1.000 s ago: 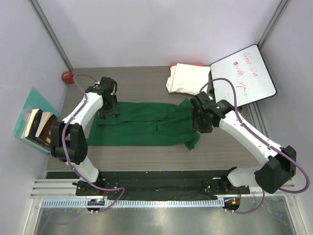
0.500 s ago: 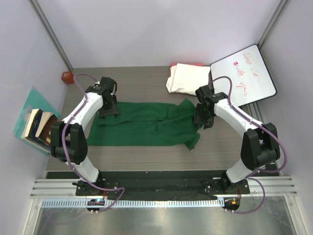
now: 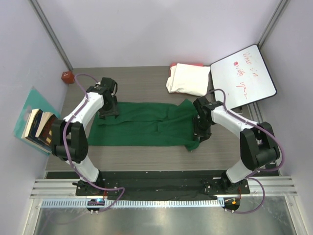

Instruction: Fold and stack the t-shirts

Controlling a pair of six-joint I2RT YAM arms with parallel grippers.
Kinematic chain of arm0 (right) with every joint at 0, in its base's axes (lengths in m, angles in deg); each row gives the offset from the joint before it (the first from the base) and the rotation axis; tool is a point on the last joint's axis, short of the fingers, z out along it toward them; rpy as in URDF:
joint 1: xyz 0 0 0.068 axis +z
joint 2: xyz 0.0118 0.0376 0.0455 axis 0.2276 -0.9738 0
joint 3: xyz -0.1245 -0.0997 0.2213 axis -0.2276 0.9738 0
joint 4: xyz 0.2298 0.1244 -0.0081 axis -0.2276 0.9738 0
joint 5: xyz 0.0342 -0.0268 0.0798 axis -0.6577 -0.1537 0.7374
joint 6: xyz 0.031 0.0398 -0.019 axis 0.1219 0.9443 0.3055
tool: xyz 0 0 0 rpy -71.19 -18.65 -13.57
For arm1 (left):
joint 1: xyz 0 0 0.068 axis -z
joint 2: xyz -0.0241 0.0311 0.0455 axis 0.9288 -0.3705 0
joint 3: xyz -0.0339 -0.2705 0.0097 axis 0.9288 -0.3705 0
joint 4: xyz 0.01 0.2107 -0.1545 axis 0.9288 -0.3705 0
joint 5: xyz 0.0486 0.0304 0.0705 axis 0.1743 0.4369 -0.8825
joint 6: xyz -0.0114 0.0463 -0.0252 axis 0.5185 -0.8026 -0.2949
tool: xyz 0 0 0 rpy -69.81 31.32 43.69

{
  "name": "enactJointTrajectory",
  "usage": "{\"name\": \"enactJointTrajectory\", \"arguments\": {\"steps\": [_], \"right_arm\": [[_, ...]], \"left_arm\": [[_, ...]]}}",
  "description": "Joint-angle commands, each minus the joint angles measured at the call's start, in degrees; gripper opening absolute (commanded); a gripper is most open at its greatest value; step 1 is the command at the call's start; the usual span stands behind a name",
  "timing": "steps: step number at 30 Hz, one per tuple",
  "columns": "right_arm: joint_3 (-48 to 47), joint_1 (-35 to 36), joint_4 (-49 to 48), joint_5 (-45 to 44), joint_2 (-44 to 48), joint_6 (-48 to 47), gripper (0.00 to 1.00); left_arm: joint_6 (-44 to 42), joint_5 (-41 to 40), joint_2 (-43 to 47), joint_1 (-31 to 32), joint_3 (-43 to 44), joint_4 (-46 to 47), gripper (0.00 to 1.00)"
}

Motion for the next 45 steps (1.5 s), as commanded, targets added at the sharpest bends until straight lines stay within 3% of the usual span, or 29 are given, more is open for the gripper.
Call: {"name": "enactJointTrajectory", "arguments": {"steps": [1, 10, 14, 18, 31, 45], "right_arm": [[2.40, 2.45, 2.15, 0.65, -0.04, -0.75, 0.40], [2.93, 8.16, 1.53, -3.39, -0.23, 3.38, 0.43], [-1.72, 8.17, 2.15, -10.15, 5.74, 4.26, 0.49], [-6.90, 7.20, 1.45, -15.34, 6.02, 2.77, 0.52], [-9.99, 3.60, -10.24, -13.24, -6.28, -1.89, 0.52], [-11.75, 3.16, -15.43, -10.78, -8.04, -3.83, 0.56]], "left_arm": [[-1.03, -0.58, -0.41, 0.16, 1.56, 0.40, 0.56], [-1.29, -0.75, -0.41, 0.16, 1.74, 0.22, 0.56], [-1.38, -0.93, -0.33, 0.16, 1.38, 0.40, 0.56], [-1.47, -0.49, -0.59, 0.16, 1.82, 0.31, 0.56], [-1.47, -1.28, 0.03, 0.16, 1.21, -0.13, 0.56], [-1.56, -0.67, -1.29, 0.16, 1.47, 0.05, 0.55]]}}
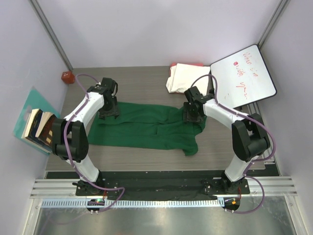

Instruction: Fold and stack the t-shirts

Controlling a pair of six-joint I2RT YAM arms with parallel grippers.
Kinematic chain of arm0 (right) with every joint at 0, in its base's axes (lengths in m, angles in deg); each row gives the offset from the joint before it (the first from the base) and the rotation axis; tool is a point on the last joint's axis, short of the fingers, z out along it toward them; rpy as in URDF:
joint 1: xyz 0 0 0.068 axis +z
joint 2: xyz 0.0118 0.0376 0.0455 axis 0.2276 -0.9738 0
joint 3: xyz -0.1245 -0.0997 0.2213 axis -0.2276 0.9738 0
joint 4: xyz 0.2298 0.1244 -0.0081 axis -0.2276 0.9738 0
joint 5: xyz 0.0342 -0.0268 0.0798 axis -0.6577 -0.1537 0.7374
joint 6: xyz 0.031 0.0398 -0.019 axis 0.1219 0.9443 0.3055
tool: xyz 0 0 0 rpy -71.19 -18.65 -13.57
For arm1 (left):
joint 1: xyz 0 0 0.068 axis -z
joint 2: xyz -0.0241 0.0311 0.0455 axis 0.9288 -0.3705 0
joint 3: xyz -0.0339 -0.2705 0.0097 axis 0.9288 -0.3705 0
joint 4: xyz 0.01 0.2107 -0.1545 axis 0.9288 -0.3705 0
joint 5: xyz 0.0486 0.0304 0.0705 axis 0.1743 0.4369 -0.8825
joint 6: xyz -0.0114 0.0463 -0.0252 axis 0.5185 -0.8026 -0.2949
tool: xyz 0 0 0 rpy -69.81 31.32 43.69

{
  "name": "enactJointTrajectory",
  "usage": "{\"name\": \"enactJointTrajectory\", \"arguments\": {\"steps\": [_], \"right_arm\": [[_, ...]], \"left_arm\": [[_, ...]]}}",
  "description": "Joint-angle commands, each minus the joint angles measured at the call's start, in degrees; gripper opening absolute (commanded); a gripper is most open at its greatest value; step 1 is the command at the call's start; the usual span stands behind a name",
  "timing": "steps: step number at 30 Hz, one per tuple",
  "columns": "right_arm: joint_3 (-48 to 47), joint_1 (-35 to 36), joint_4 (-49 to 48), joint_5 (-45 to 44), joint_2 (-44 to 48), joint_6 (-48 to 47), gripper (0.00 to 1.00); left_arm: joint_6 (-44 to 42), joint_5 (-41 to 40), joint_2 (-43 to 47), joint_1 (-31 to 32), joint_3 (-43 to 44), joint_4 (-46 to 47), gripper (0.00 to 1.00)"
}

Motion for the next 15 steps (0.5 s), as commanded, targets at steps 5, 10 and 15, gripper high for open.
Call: {"name": "enactJointTrajectory", "arguments": {"steps": [5, 10, 15], "right_arm": [[-3.09, -0.43, -4.00, 3.44, -2.37, -1.40, 0.52], [-3.09, -0.52, -4.80, 4.23, -1.94, -1.58, 0.17], [-2.13, -0.43, -5.15, 5.11, 0.87, -1.40, 0.01]], "left_arm": [[-1.10, -0.38, -0.77, 0.16, 1.36, 0.18, 0.55], [-1.01, -0.21, -1.21, 0.16, 1.45, 0.27, 0.55], [-1.01, -0.12, -1.21, 0.16, 1.36, 0.27, 0.55]]}}
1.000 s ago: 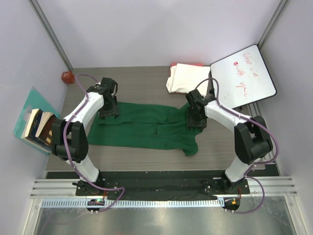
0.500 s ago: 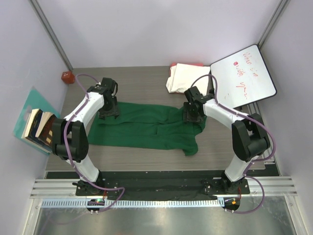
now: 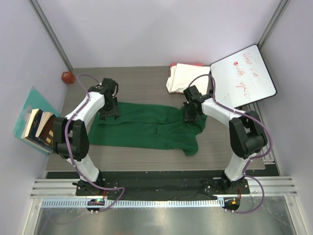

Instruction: Fold and stack the t-shirts

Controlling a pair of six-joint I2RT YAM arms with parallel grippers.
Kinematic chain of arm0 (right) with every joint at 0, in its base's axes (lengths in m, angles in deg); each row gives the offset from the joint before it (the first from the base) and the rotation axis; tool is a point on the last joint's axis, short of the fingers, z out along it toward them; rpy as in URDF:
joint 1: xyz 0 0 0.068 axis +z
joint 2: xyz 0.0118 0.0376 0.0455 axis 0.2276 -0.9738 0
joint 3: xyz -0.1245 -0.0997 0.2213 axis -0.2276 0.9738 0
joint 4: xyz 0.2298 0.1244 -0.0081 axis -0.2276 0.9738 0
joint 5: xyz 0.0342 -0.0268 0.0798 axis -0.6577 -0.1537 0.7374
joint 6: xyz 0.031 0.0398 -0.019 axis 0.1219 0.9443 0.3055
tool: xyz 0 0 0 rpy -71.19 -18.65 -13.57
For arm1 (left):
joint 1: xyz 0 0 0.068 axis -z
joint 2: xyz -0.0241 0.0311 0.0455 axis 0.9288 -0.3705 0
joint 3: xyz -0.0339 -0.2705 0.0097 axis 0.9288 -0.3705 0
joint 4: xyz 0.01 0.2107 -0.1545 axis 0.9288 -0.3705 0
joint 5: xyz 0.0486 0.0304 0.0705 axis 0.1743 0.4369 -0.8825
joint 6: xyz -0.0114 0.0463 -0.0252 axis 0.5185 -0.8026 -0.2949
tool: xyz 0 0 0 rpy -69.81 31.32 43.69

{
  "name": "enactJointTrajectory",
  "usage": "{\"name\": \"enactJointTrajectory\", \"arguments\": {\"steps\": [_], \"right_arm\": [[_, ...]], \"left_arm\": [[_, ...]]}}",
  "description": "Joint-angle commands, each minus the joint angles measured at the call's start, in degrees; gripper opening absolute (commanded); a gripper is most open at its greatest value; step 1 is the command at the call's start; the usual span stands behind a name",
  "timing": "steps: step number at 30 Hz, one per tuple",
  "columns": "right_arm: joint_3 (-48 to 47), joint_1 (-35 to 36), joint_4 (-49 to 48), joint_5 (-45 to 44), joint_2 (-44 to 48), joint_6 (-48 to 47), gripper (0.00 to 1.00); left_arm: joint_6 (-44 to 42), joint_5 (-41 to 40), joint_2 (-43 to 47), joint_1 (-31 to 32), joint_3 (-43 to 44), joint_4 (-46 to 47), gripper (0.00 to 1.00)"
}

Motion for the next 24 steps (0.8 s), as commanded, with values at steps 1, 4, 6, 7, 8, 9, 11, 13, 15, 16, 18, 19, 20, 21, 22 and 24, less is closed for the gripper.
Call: {"name": "enactJointTrajectory", "arguments": {"steps": [1, 4, 6, 7, 8, 9, 11, 13, 15, 16, 18, 19, 20, 21, 22, 24], "right_arm": [[-0.60, -0.10, -2.02, 1.24, 4.13, 0.08, 0.01], [-0.07, 0.07, -1.85, 2.03, 7.47, 0.79, 0.01], [0.02, 0.69, -1.24, 2.82, 10.01, 1.14, 0.01], [-0.15, 1.04, -0.71, 3.09, 10.98, 1.49, 0.01], [-0.24, 1.91, 0.51, 3.09, 11.69, 1.58, 0.01], [-0.33, 2.53, 1.13, 3.00, 13.44, 1.75, 0.01], [-0.86, 3.76, 3.84, 5.10, 14.68, 2.28, 0.01], [-1.30, 6.04, 5.70, 6.51, 16.17, 2.02, 0.01], [-1.65, 9.19, 8.42, 7.13, 17.14, 2.20, 0.01], [-1.74, 10.17, 9.39, 7.83, 18.19, 2.37, 0.01], [-1.21, 12.19, 11.50, 9.23, 19.34, 3.60, 0.01], [-0.95, 13.77, 12.29, 10.46, 20.39, 4.04, 0.01], [0.10, 14.74, 13.00, 10.99, 21.27, 5.26, 0.01], [0.63, 15.54, 13.35, 11.61, 21.97, 5.88, 0.01], [1.24, 17.11, 13.79, 11.96, 22.59, 6.50, 0.01], [3.09, 18.61, 14.67, 12.23, 24.61, 8.51, 0.01]], "left_arm": [[-0.29, -0.03, -0.11, 0.16, 1.36, 0.33, 0.55], [-0.29, 0.14, 0.06, 0.16, 1.45, 0.25, 0.55], [-0.20, 0.14, -0.11, 0.16, 1.71, 0.16, 0.55], [-0.20, 0.23, -0.11, 0.16, 1.80, 0.16, 0.55], [-0.29, 0.32, -0.11, 0.16, 2.15, 0.16, 0.55], [-0.11, 0.41, -0.11, 0.16, 2.33, -0.10, 0.55], [-0.11, 0.49, -0.03, 0.16, 2.85, -0.28, 0.55], [-0.03, 0.41, -0.11, 0.16, 3.55, -0.46, 0.55], [-0.03, 0.50, 0.06, 0.16, 3.99, -1.07, 0.55], [-0.02, 0.23, 0.06, 0.16, 4.43, -1.25, 0.55], [-0.11, 0.15, 0.41, 0.16, 4.61, -1.51, 0.55], [-0.11, 0.06, 0.50, 0.16, 4.70, -1.51, 0.55], [-0.20, -0.12, 0.68, 0.16, 4.79, -1.69, 0.55], [-0.11, -0.21, 0.85, 0.16, 4.79, -1.60, 0.55], [-0.20, -0.21, 1.03, 0.16, 4.79, -1.77, 0.55], [-0.11, -0.21, 1.03, 0.16, 4.96, -1.86, 0.55]]}}
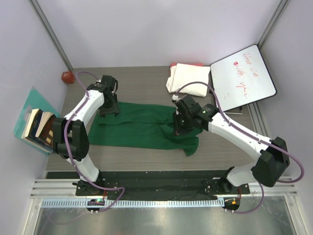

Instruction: Fold and stack the t-shirts

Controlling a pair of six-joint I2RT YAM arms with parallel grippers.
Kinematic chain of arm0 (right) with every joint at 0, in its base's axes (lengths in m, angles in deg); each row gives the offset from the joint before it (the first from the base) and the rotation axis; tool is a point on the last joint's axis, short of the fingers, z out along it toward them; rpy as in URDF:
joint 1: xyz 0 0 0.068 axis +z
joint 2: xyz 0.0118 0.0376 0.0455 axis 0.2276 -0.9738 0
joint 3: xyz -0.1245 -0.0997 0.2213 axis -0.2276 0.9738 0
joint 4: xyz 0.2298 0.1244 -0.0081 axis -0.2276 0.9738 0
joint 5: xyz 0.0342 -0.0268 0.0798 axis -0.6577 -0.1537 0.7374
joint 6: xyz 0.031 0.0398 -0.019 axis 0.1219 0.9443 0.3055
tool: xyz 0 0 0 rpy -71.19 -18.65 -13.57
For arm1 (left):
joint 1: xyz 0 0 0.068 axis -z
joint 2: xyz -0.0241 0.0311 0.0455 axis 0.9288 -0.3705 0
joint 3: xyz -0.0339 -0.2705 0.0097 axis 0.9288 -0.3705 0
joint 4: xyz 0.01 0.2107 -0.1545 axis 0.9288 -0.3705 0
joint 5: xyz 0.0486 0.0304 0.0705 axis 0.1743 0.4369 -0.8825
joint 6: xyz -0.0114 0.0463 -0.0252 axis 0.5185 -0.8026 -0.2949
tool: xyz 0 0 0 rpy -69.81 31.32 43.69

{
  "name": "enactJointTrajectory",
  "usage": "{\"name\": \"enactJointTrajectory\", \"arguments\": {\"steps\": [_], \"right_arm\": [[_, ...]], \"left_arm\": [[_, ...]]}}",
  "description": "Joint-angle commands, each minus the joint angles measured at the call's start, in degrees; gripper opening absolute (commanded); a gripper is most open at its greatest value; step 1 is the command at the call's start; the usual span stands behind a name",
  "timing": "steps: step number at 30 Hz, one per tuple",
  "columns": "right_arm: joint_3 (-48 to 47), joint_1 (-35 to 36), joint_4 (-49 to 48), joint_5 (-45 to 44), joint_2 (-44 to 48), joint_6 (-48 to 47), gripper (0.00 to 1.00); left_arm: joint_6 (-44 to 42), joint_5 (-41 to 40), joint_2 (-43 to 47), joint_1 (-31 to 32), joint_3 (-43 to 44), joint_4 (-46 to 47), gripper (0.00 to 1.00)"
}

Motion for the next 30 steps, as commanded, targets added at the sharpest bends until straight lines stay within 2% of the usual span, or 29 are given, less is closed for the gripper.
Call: {"name": "enactJointTrajectory", "arguments": {"steps": [1, 13, 17, 21, 26, 30], "right_arm": [[2.89, 3.58, 3.77, 3.09, 5.64, 4.94, 0.01], [7.91, 14.65, 7.82, 3.09, 8.46, 15.91, 0.01], [8.96, 19.48, 8.51, 0.20, 9.95, 20.75, 0.01], [12.30, 23.27, 6.68, -1.65, 12.15, 25.24, 0.01], [14.24, 23.98, 4.82, -3.14, 13.29, 26.57, 0.01], [14.15, 23.98, 5.26, -2.71, 13.73, 24.99, 0.01]], "left_arm": [[-0.11, -0.12, 1.23, 0.24, 2.17, -0.95, 0.55], [-0.64, -0.12, 0.79, 0.16, 3.84, -1.39, 0.55], [-0.47, 0.58, 1.66, 0.24, 2.96, -1.12, 0.55], [0.50, -1.08, 3.68, 0.24, -1.16, 0.02, 0.61], [2.34, -6.97, 5.00, 0.16, -5.12, -0.15, 0.67], [3.49, -7.06, 4.83, -0.37, -8.46, -0.16, 0.68]]}}
